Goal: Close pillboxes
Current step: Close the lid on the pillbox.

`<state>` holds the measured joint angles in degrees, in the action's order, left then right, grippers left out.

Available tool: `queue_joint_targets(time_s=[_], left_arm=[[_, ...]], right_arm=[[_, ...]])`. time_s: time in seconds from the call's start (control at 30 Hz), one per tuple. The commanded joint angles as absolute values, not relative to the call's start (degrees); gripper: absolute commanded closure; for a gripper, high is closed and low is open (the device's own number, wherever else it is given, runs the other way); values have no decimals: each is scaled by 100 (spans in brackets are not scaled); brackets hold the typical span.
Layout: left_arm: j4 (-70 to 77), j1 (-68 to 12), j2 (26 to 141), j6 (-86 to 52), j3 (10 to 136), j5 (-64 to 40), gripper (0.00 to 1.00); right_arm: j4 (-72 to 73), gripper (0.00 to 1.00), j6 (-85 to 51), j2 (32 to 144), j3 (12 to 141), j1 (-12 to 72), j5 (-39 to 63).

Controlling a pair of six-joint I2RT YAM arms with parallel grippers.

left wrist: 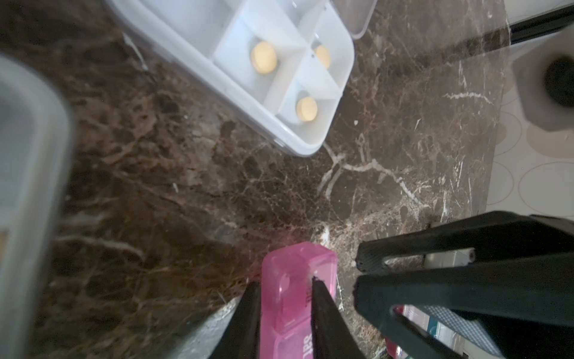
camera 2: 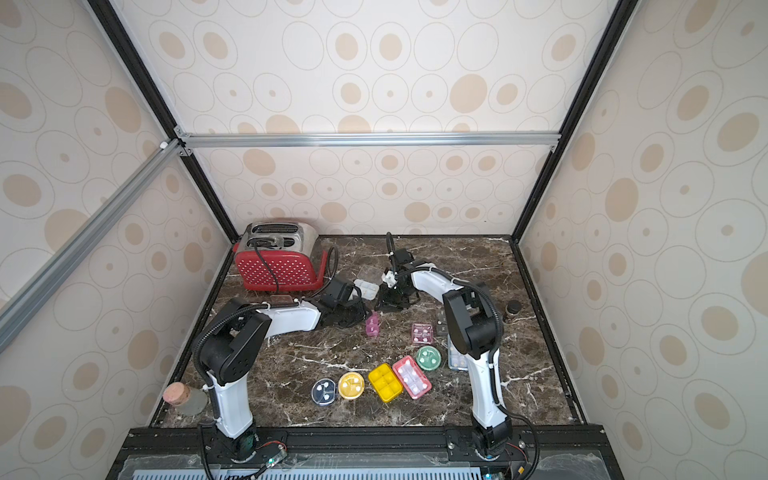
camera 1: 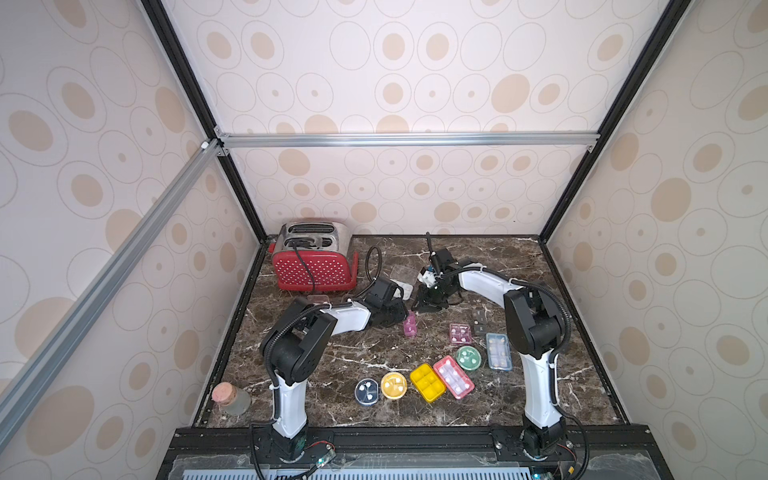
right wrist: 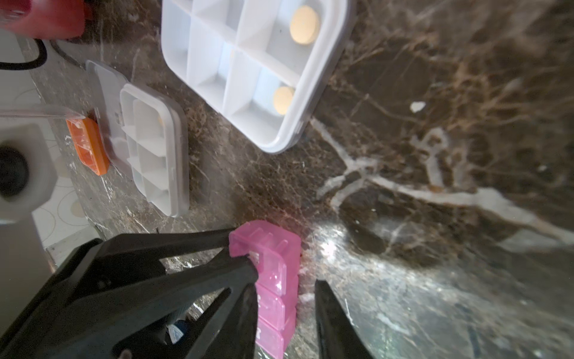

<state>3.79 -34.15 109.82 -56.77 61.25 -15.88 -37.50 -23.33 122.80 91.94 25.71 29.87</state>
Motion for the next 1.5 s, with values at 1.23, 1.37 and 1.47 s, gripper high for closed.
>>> queue_joint_targets(time_s=[1.23, 1.37, 1.47], left_arm=[[-37, -3613, 9954, -5701, 6039, -1485, 24], [-439, -3614, 9536, -5497, 6159, -1192, 25], [-1131, -3626, 9187, -5159, 6259, -643, 25]], right_arm=[[-3948, 51, -2436, 12007, 9385, 2506, 2232], [-3663, 55, -2724, 12263, 9640, 2537, 1857], [-3572, 62, -2824, 12322, 9816, 2643, 1376]])
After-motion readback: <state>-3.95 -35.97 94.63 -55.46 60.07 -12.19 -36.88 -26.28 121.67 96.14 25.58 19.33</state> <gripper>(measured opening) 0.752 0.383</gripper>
